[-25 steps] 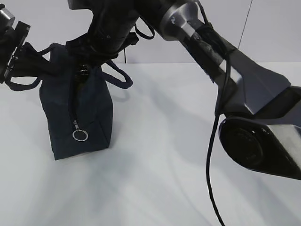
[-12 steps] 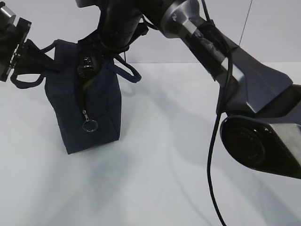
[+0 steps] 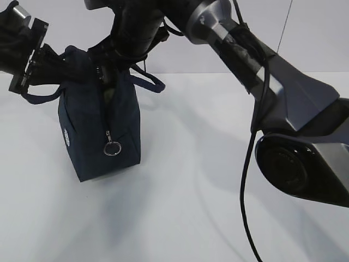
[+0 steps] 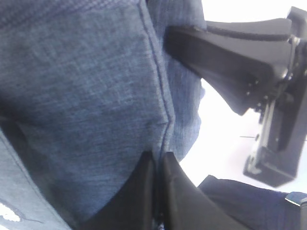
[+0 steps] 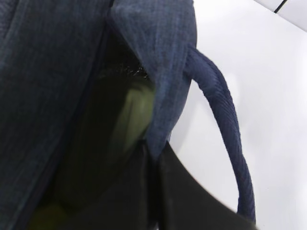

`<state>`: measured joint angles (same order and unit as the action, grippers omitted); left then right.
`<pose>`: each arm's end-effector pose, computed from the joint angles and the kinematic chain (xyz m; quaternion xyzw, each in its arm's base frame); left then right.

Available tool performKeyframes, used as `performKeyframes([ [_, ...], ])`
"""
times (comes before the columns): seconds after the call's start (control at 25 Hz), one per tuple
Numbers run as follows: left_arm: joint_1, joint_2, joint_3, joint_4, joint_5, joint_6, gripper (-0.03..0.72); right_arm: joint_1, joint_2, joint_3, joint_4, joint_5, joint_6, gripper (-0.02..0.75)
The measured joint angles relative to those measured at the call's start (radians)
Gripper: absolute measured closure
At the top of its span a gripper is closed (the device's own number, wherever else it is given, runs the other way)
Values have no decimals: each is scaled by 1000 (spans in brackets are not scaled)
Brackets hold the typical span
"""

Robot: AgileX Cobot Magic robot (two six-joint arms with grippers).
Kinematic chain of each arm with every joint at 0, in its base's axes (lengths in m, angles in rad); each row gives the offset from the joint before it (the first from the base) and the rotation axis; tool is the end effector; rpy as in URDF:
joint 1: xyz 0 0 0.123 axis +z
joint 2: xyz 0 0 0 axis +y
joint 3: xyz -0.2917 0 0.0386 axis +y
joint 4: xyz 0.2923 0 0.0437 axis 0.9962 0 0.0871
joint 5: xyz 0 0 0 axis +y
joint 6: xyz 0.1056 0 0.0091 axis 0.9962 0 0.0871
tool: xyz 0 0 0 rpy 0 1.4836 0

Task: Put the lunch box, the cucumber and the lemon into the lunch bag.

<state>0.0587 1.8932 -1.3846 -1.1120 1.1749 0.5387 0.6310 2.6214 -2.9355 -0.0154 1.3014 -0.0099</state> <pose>0.4295 -0.0626 0.2271 -0.0018 0.8748 -0.4661 0.1322 0.4875 0.3542 0.2833 -0.2970 0.8964 0.0932 0.3157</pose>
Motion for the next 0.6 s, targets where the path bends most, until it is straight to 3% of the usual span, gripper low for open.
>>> performKeyframes([
  [0.6,-2,0,0,-14,-2,12,697,0,0,0,-51,0,-77,736],
])
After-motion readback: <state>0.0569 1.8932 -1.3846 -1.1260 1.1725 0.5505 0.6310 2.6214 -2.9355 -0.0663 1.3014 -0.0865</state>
